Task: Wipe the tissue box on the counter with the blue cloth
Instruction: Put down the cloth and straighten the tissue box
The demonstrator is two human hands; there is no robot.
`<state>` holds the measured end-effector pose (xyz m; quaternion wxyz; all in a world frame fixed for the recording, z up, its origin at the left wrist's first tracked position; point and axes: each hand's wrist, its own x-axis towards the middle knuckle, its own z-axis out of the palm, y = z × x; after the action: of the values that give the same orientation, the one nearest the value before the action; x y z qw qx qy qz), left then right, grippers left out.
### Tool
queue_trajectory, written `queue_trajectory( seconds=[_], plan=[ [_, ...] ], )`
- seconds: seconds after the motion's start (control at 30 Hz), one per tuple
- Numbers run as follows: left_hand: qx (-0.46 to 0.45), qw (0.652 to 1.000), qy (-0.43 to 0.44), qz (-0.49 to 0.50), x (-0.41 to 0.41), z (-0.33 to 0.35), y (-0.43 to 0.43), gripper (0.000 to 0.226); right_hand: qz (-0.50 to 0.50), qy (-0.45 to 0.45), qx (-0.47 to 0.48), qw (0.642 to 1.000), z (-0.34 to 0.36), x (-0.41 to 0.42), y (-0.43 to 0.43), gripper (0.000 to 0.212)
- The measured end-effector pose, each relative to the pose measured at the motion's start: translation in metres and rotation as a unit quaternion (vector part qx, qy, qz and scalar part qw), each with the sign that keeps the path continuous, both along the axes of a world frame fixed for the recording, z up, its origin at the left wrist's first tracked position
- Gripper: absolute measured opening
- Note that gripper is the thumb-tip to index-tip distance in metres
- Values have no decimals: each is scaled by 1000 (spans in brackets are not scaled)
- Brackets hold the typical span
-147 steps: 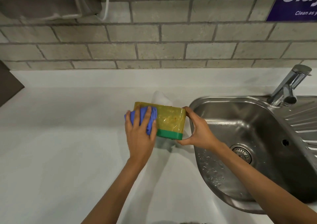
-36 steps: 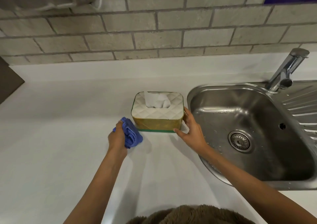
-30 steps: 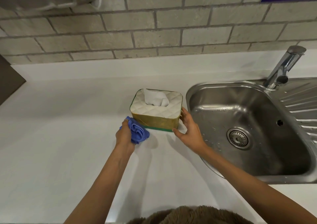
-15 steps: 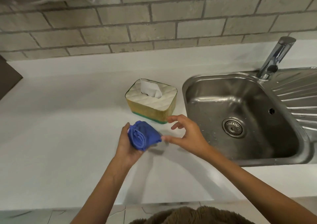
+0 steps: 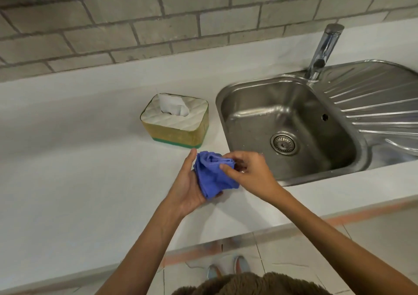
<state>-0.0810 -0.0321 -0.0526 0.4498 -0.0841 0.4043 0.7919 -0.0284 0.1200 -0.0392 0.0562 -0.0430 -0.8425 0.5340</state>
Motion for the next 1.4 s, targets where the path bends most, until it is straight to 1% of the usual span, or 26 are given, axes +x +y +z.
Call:
queue_trajectory(
  seconds=[0.07,0.1,0.17,0.23,0.3,0.37,0.43,0.5,0.6,0.67,0.73,0.77,0.8,0.83,0.87,0.9,0.97,1.0,1.07,1.13,1.2,1.23,1.3,1.4],
  plan=[
    [-1,999,35,-13,4,-4,10,56,-79,-45,-131,987,5,4,18,11],
    [-22,998,58,-21,6,-5,13,53,-111,-60,-177,976,7,7,29,10],
    [-118,986,114,-30,7,-9,18,49,-150,-77,-208,963,11,18,53,13],
    [-230,959,163,-38,8,-15,23,40,-177,-98,-215,956,12,32,73,17],
    [-286,938,187,-56,12,-19,31,29,-193,-138,-215,947,8,48,90,10],
    [-305,928,199,-79,20,-22,39,18,-201,-191,-188,942,1,65,105,5],
    [-318,917,217,-104,28,-25,45,10,-208,-232,-142,940,-7,80,117,8],
    [-336,900,249,-122,34,-29,48,11,-210,-258,-96,938,-15,93,125,15],
    [-370,872,295,-130,41,-37,48,12,-195,-300,-4,934,-25,103,127,18],
    [-409,842,329,-127,43,-40,47,16,-179,-323,58,927,-30,103,126,15],
    [-445,819,344,-115,43,-39,44,19,-171,-342,123,916,-27,99,126,6],
    [-459,813,343,-108,43,-37,42,19,-170,-348,160,908,-23,95,126,8],
    [-471,807,341,-100,41,-35,40,19,-170,-347,191,902,-18,90,127,18],
    [-480,803,342,-90,39,-33,38,19,-170,-331,207,905,-13,83,128,26],
    [-481,804,342,-74,36,-30,35,17,-167,-303,201,917,-7,74,128,30],
    [-470,815,335,-51,34,-28,33,14,-161,-271,168,934,0,64,127,31],
    [-419,859,295,15,27,-20,26,8,-128,-209,80,966,10,39,119,30],
    [-390,880,268,49,22,-17,22,9,-107,-183,45,976,15,25,113,29],
    [-340,910,207,114,9,-10,14,15,-70,-147,-16,987,19,-6,101,28],
    [-297,926,152,178,-5,-4,7,18,-50,-134,-63,988,19,-38,90,27],
    [-269,927,111,235,-20,0,4,21,-41,-132,-95,986,15,-72,79,22],
    [-265,924,99,257,-27,2,5,25,-38,-131,-103,985,13,-90,73,23],
    [-264,916,93,286,-41,4,7,36,-33,-135,-115,984,10,-124,64,36],
    [-271,899,93,332,-62,6,8,46,-13,-153,-93,984,8,-160,49,49]
  ],
)
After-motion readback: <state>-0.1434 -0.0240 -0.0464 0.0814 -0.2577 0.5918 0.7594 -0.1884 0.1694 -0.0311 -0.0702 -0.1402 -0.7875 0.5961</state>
